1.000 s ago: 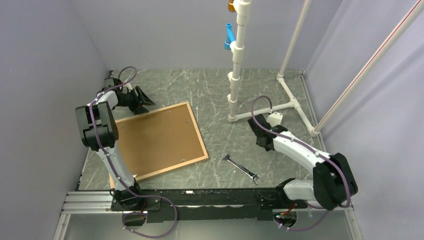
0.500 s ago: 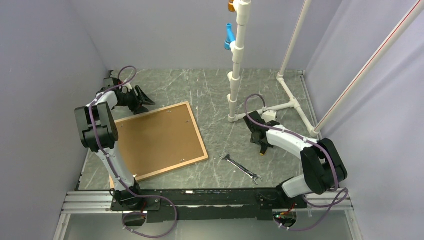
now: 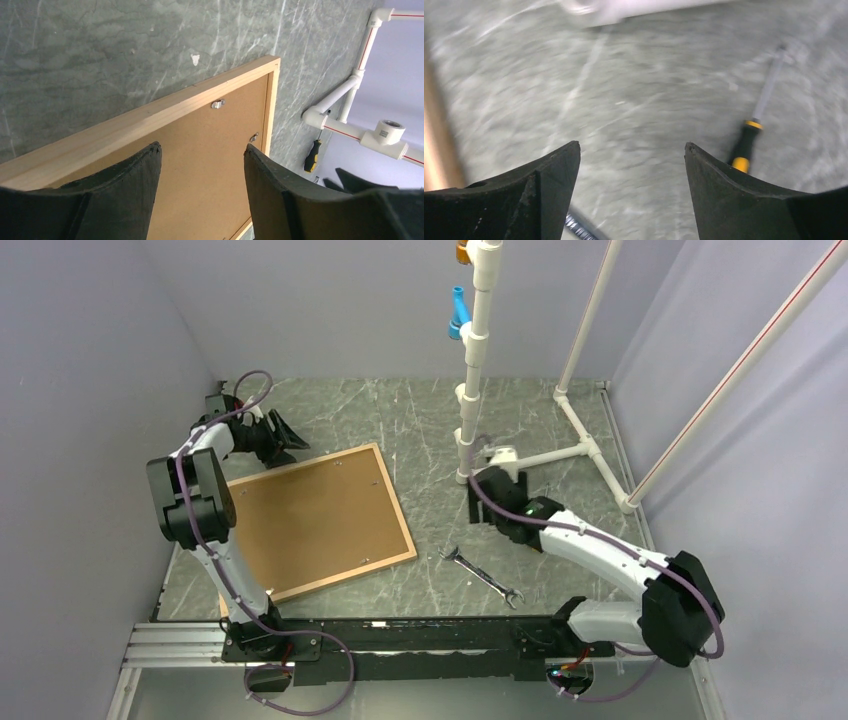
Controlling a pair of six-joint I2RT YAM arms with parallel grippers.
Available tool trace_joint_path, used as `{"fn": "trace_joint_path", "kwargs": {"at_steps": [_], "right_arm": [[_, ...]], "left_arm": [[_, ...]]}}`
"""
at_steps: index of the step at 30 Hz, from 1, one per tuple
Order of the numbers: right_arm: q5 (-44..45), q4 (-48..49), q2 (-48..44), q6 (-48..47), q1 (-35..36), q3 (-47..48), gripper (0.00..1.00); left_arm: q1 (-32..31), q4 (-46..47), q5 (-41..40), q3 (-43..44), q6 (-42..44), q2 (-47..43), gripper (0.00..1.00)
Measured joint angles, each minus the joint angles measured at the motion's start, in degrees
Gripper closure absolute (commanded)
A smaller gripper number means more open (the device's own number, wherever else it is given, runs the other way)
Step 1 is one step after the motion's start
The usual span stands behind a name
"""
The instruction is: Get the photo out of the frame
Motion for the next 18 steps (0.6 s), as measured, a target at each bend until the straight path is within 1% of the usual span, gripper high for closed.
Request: {"fn": "trace_joint_path", "kwargs": {"at_steps": [4, 8, 14, 18], "right_arm": [[-1.36, 3.93, 1.51, -6.05, 11.61, 0.66, 0.19], [-4.07, 8.26, 8.15, -12.35, 21.73, 3.10, 0.21], [-8.63, 12.37, 19.12, -21.35, 32.09, 8.90, 0.24], [-10.08, 15.52, 23.82, -28.85, 39.60, 11.47, 0.24]], "left_arm": [[0.00, 0.59, -0.22, -0.70, -0.13, -2.69, 0.36], [0.00, 1.75, -0.22, -1.11, -0.17, -4.48, 0.36], [0.00, 2.12, -0.24, -1.11, -0.15, -4.59, 0.36], [0.00, 2.12, -0.22, -1.11, -0.17, -4.57, 0.37]]}}
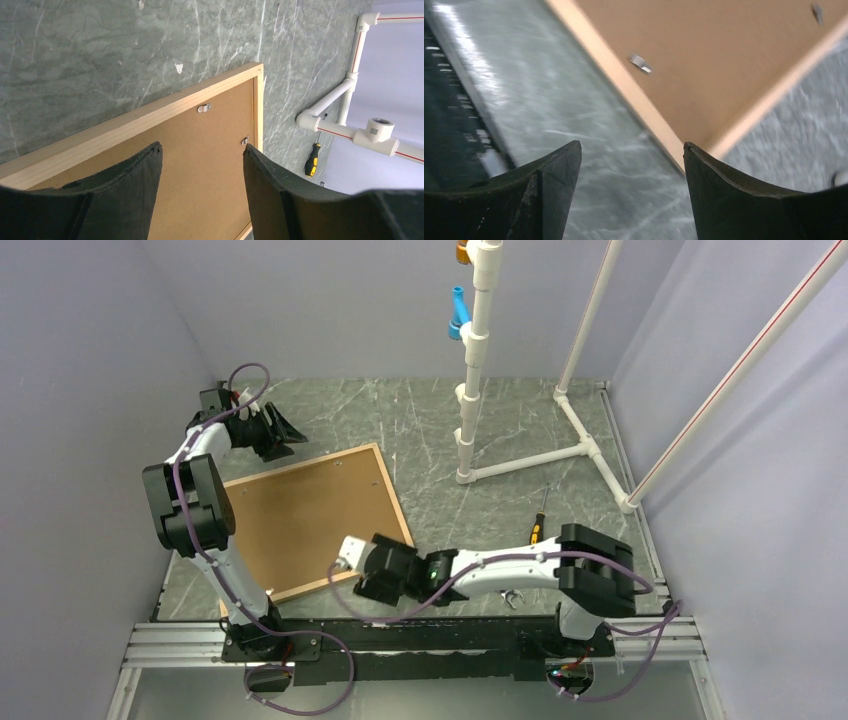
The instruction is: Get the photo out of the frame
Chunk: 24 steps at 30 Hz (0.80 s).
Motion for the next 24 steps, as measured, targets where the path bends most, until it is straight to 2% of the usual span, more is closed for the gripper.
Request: {"fn": "trace_joint_path", "kwargs": {"at_steps": [6, 19, 24], "right_arm": [[-1.95, 4.09, 7.34, -7.65, 6.29, 5.84, 0.25], [-5.49, 10.43, 15.72, -15.04, 6.56, 9.42, 0.25], [-5.90, 13.62, 17.22, -15.65, 6.56, 10.05, 0.23]], "left_arm": [[0.00, 0.09, 0.31, 0.00, -0.81, 0.00, 0.37], [0.00, 3.63, 3.21, -1.64, -3.82, -0.04, 0.37], [-0.13, 4.79, 3.15, -4.13, -4.26, -1.88, 0.33]]}}
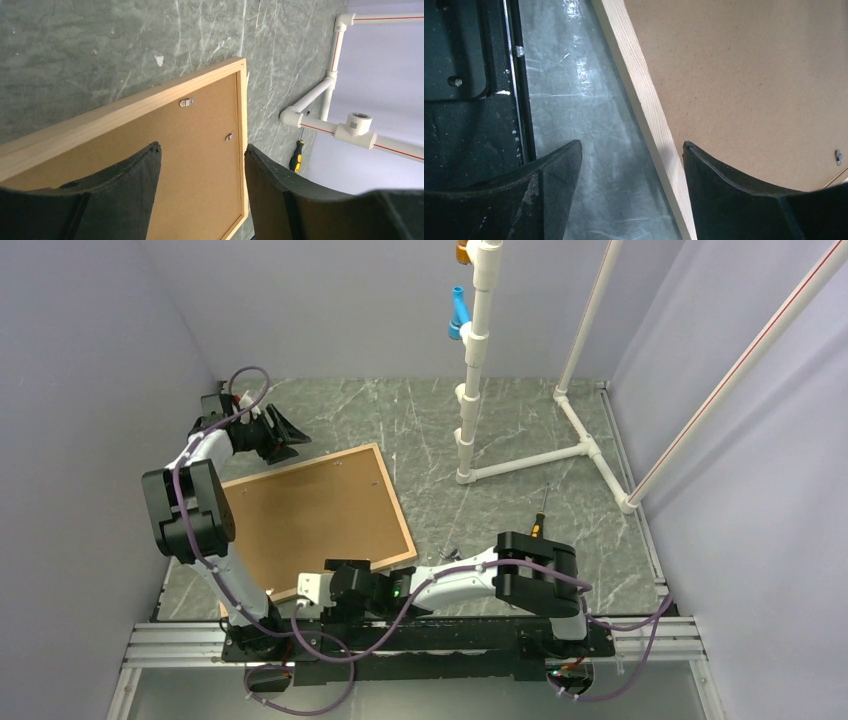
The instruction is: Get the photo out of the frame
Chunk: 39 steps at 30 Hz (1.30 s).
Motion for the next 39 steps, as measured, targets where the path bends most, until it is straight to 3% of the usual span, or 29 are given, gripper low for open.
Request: {"fn": "trace_joint_path", "kwargs": {"at_steps": [8, 17, 20, 24, 29, 39], "right_arm": [[-1.81, 3.28, 0.02, -0.04, -1.46, -0.68, 0.21], [-7.32, 6.08, -0.07, 0.00, -4.55, -2.49, 0.26], [-9.46, 7.23, -0.13, 0.61, -4.92, -3.28, 0.34], [-13.00, 6.95, -0.11, 1.75, -5.27, -2.97, 0.41], [-14.14, 6.88, -0.11, 2.56, -5.42, -2.16, 0.42], [-11.52, 5.03, 1.03, 2.47, -5.49, 0.00, 0.36]], "left_arm": [[-2.14, 2.34, -1.92, -4.50, 0.46, -9.46, 0.29], [-2.93, 4.37, -6.78, -10.82, -0.81, -21.57, 0.34], [-2.93, 4.26, -10.86, -14.99, -3.04, -30.34, 0.33], [-2.93, -0.68, -19.26, -21.03, -4.22, -47.34, 0.26], [-2.93, -9.01, -27.56, -27.74, -4.74, -63.78, 0.21], [-2.93, -26.80, -36.54, -31.65, -7.76, -81.33, 0.09]]}}
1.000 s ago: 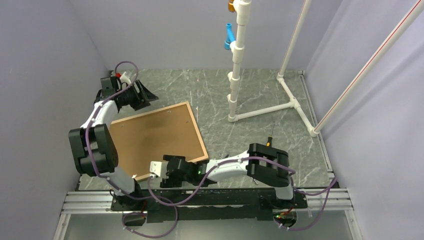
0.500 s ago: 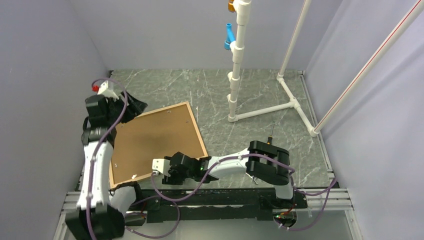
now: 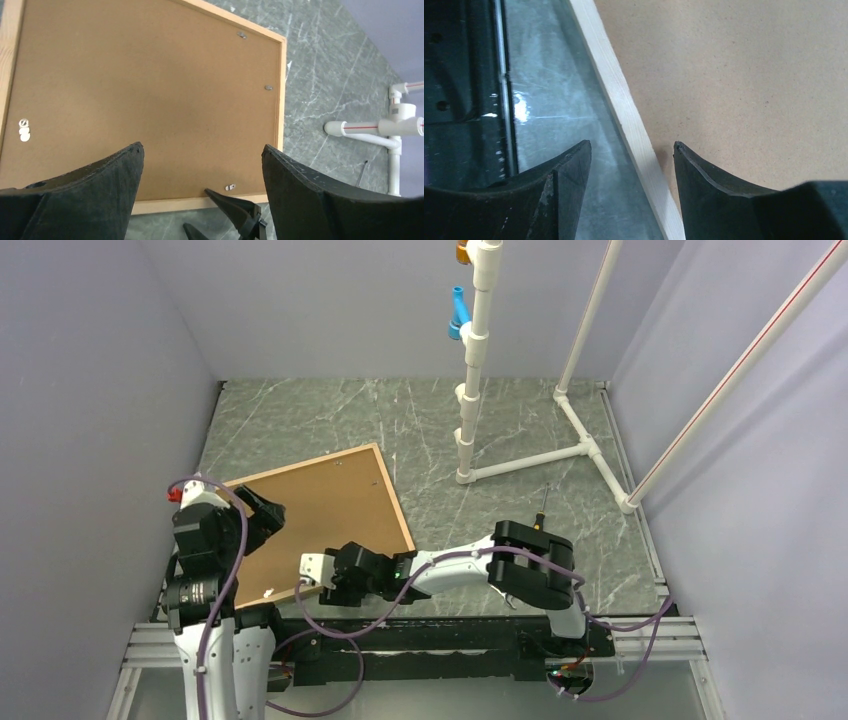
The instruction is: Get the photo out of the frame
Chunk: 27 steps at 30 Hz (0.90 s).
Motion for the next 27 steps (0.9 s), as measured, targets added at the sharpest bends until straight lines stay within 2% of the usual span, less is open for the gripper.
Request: {"fn": "trace_joint_path", "kwargs": {"at_steps": [3, 6, 8, 11, 18, 27], "right_arm": [[1.73, -0.20, 1.73, -0.35, -0.11, 0.96, 0.36], [2.71, -0.22, 3.34, -0.96, -0.24, 3.15, 0.42], [3.13, -0.22, 4.35, -1.27, -0.26, 4.46, 0.50], [3.02, -0.46, 4.79, -1.68, -0.17, 4.87, 0.69], [2.75, 0.55, 4.79, -2.93, 0.28, 4.17, 1.00], [1.03, 0.79, 4.42, -1.73, -0.26, 4.00, 1.00]], "left_arm": [[0.00, -3.48, -2.21, 0.81, -1.20, -0.11, 0.07], [0.00, -6.95, -4.42, 0.90, -2.32, 0.85, 0.07], [0.00, -9.46, -6.32, 0.90, -3.39, 2.05, 0.07], [0.00, -12.52, -9.35, 0.90, -5.60, 3.02, 0.03], [0.00, -16.20, -15.21, 0.76, -12.26, -0.61, 0.01], [0.00, -15.87, -13.81, -2.25, -18.78, -1.07, 0.01]]}}
